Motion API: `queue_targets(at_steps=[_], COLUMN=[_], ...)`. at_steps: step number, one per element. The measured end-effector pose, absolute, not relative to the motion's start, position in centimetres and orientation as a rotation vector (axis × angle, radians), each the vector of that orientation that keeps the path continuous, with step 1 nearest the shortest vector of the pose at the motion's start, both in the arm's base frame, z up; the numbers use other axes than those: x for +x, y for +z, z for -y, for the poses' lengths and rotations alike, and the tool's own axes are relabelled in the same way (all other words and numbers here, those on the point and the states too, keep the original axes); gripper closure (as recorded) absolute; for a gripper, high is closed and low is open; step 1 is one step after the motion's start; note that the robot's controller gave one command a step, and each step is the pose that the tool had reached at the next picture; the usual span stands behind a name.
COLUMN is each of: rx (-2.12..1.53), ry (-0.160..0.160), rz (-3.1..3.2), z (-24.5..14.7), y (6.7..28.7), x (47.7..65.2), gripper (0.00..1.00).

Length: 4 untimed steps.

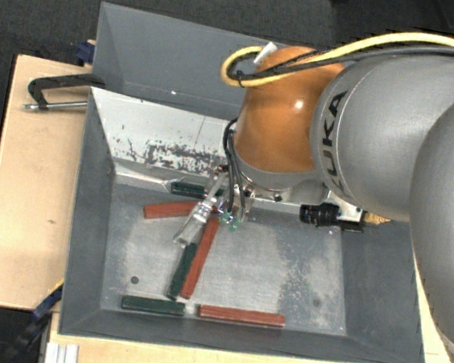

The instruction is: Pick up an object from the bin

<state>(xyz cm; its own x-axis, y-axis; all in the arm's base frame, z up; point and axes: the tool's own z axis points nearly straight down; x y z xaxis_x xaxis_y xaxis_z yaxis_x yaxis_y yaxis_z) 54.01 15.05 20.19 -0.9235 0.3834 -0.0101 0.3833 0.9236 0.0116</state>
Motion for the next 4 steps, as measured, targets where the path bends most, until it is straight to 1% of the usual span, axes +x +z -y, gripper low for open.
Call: queue_targets(at_steps=[1,2,3,4], rx=[-0.061,-0.741,-0.741,-1.247], ry=[0.002,0.003,0.003,0.002], rz=[-3.144,-3.045,-3.044,-2.867], z=[-17.5,-16.9,-17.0,-21.3], y=[14.9,7.1,7.2,22.9], x=[51.8,59.0,59.0,57.8], gripper=[0.0,0.0,1.0,1.0])
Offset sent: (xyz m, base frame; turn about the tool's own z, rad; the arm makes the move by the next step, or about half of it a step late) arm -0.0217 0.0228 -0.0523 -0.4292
